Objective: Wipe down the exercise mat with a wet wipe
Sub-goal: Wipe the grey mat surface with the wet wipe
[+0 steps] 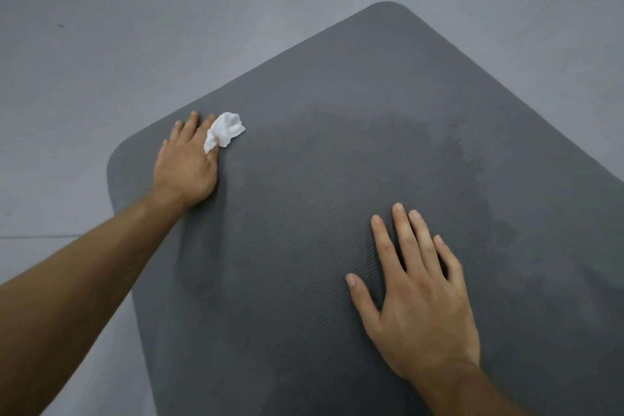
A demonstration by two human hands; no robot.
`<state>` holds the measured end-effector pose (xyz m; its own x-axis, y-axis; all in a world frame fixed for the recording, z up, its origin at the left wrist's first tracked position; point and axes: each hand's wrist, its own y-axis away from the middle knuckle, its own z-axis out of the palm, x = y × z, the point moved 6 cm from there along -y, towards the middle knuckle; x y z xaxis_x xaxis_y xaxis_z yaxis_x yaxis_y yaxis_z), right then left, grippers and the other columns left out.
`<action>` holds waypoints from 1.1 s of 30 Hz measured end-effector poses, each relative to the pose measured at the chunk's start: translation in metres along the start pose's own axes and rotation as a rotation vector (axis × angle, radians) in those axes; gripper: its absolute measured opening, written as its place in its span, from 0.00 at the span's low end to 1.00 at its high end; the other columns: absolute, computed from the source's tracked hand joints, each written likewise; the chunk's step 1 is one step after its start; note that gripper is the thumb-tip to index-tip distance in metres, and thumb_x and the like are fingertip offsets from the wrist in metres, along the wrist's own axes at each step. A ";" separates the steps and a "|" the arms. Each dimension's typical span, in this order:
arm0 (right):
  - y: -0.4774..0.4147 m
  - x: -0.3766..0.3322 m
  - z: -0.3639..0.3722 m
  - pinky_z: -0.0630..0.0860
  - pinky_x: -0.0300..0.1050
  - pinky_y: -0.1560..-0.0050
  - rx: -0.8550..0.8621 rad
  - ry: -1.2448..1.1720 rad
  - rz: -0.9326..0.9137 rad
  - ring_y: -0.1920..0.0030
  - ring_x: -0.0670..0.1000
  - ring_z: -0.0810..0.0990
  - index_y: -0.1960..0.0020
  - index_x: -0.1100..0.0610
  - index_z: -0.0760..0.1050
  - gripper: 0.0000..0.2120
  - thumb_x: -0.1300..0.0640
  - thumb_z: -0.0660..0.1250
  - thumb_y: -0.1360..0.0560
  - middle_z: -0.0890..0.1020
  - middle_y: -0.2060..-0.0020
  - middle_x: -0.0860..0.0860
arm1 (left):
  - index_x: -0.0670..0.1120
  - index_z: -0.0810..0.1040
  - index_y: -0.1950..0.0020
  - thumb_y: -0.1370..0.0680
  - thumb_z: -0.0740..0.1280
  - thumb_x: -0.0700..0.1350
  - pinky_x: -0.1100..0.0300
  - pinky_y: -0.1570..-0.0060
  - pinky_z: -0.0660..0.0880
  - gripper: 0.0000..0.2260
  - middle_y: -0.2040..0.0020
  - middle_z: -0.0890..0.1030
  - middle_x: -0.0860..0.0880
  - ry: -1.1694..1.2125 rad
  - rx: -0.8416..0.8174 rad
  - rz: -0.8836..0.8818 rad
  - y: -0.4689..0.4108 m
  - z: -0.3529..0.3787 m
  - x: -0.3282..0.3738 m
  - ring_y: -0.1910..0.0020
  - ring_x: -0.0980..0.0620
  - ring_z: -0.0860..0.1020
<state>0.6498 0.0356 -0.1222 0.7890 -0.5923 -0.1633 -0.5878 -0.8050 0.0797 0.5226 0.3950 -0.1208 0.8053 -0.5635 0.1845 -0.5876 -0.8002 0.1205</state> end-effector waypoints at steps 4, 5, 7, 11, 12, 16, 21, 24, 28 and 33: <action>-0.001 0.001 0.000 0.53 0.55 0.20 -0.010 -0.012 0.003 0.17 0.52 0.50 0.17 0.51 0.56 0.37 0.32 0.50 0.20 0.54 0.17 0.52 | 0.52 0.58 0.17 0.14 0.54 0.48 0.41 0.21 0.52 0.24 0.16 0.54 0.46 0.017 -0.005 0.196 0.007 0.017 0.084 0.18 0.40 0.52; -0.001 0.001 0.000 0.53 0.55 0.20 -0.011 -0.015 0.002 0.17 0.52 0.50 0.17 0.51 0.56 0.37 0.32 0.51 0.20 0.54 0.17 0.52 | 0.54 0.57 0.16 0.13 0.53 0.49 0.43 0.21 0.50 0.24 0.16 0.53 0.49 0.017 -0.014 0.255 0.017 0.023 0.104 0.17 0.43 0.50; -0.001 0.000 0.000 0.53 0.55 0.20 -0.010 -0.022 0.002 0.17 0.52 0.51 0.17 0.51 0.57 0.37 0.32 0.51 0.20 0.54 0.17 0.52 | 0.56 0.54 0.16 0.13 0.51 0.50 0.48 0.20 0.47 0.24 0.15 0.51 0.53 0.010 -0.033 0.364 0.043 0.033 0.134 0.17 0.48 0.47; -0.001 0.001 0.000 0.55 0.57 0.20 -0.008 -0.041 0.005 0.17 0.53 0.52 0.17 0.51 0.57 0.37 0.33 0.52 0.20 0.55 0.17 0.53 | 0.58 0.51 0.16 0.14 0.53 0.51 0.52 0.19 0.44 0.26 0.15 0.48 0.56 -0.073 -0.113 0.622 0.098 0.045 0.159 0.17 0.53 0.44; -0.001 0.002 0.000 0.55 0.57 0.20 -0.009 -0.044 0.006 0.17 0.53 0.52 0.17 0.51 0.57 0.37 0.33 0.52 0.20 0.55 0.17 0.53 | 0.59 0.50 0.16 0.15 0.53 0.51 0.54 0.19 0.42 0.27 0.16 0.47 0.57 -0.088 -0.139 0.684 0.109 0.047 0.159 0.17 0.54 0.43; -0.001 0.002 0.000 0.54 0.57 0.20 -0.007 -0.079 0.005 0.17 0.53 0.51 0.17 0.51 0.57 0.37 0.33 0.53 0.20 0.55 0.17 0.53 | 0.60 0.51 0.16 0.15 0.49 0.55 0.50 0.19 0.48 0.25 0.16 0.48 0.58 -0.112 -0.151 0.730 0.095 0.040 0.129 0.17 0.54 0.46; -0.001 0.003 0.002 0.53 0.57 0.20 -0.004 -0.093 0.006 0.17 0.52 0.48 0.17 0.51 0.55 0.36 0.33 0.51 0.19 0.53 0.17 0.52 | 0.53 0.57 0.17 0.16 0.45 0.60 0.39 0.22 0.53 0.28 0.16 0.56 0.50 -0.019 -0.070 0.382 0.006 0.023 0.092 0.17 0.45 0.52; -0.001 0.002 0.003 0.53 0.57 0.20 -0.010 -0.083 0.002 0.17 0.52 0.48 0.17 0.51 0.54 0.36 0.33 0.50 0.19 0.51 0.16 0.52 | 0.51 0.58 0.17 0.14 0.50 0.53 0.34 0.23 0.53 0.24 0.16 0.56 0.46 0.003 -0.006 0.258 -0.027 0.022 0.103 0.18 0.40 0.53; -0.001 0.002 0.003 0.52 0.57 0.19 -0.013 -0.072 0.001 0.17 0.52 0.48 0.17 0.51 0.54 0.36 0.33 0.50 0.19 0.52 0.16 0.52 | 0.52 0.59 0.17 0.13 0.52 0.49 0.37 0.22 0.53 0.23 0.16 0.56 0.46 0.017 -0.026 0.369 -0.009 0.030 0.142 0.18 0.40 0.52; -0.002 0.001 0.001 0.52 0.56 0.19 -0.008 -0.081 0.013 0.17 0.52 0.48 0.17 0.53 0.56 0.37 0.33 0.52 0.20 0.53 0.17 0.52 | 0.58 0.53 0.16 0.16 0.51 0.50 0.50 0.20 0.45 0.26 0.15 0.50 0.53 -0.071 -0.144 0.765 0.089 0.051 0.196 0.17 0.51 0.46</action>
<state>0.6520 0.0367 -0.1240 0.7642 -0.5980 -0.2415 -0.5959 -0.7980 0.0902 0.6321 0.2027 -0.1236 0.1729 -0.9635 0.2045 -0.9820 -0.1526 0.1112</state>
